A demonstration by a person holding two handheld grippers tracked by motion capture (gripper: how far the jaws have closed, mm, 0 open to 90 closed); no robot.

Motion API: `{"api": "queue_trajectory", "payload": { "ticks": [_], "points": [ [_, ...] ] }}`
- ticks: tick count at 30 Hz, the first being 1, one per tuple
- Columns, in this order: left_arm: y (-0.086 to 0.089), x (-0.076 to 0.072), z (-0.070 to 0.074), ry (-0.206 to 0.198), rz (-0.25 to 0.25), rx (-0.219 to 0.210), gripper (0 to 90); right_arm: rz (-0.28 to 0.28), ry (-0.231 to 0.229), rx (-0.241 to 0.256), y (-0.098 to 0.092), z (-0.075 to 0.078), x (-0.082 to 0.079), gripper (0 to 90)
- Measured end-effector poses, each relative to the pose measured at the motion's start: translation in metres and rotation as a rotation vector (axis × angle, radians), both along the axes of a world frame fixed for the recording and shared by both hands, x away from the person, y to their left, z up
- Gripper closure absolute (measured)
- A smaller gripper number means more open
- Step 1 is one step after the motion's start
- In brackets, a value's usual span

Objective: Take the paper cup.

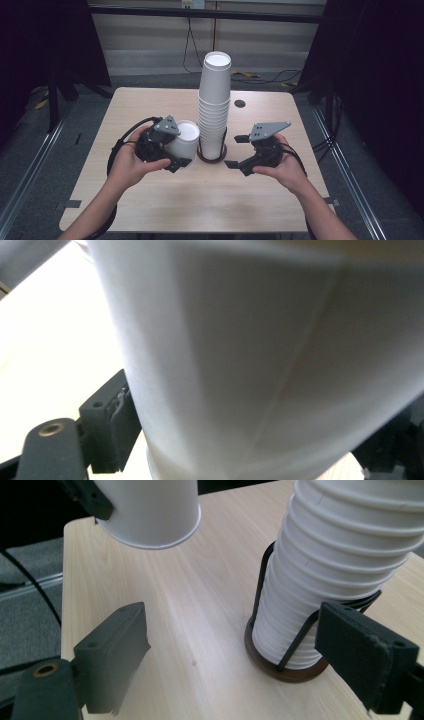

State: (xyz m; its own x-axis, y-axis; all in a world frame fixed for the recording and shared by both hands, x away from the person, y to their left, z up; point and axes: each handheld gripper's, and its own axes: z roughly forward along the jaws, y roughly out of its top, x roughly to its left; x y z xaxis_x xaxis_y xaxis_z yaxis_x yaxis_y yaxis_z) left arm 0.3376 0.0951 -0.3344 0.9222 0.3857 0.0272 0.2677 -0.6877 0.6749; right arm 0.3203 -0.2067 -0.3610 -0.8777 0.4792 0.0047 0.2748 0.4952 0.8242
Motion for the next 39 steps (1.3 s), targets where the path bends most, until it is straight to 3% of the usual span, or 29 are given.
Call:
{"api": "queue_trajectory", "payload": {
  "ticks": [10,19,28,39],
  "points": [
    [-0.017,-0.004,-0.012,0.016,-0.048,0.097,16.1,0.056,0.002,-0.035,0.002,-0.01,-0.008,13.2],
    [-0.032,-0.007,-0.023,0.027,-0.083,0.153,16.2,0.091,0.003,-0.053,0.001,-0.016,-0.014,13.3],
    [-0.044,-0.011,-0.03,0.041,-0.12,0.196,17.1,0.108,0.012,-0.035,-0.002,-0.022,-0.017,13.2],
    [-0.059,-0.013,-0.037,0.049,-0.159,0.298,17.3,0.143,0.018,-0.015,-0.001,-0.024,-0.021,13.3]
  ]
}}
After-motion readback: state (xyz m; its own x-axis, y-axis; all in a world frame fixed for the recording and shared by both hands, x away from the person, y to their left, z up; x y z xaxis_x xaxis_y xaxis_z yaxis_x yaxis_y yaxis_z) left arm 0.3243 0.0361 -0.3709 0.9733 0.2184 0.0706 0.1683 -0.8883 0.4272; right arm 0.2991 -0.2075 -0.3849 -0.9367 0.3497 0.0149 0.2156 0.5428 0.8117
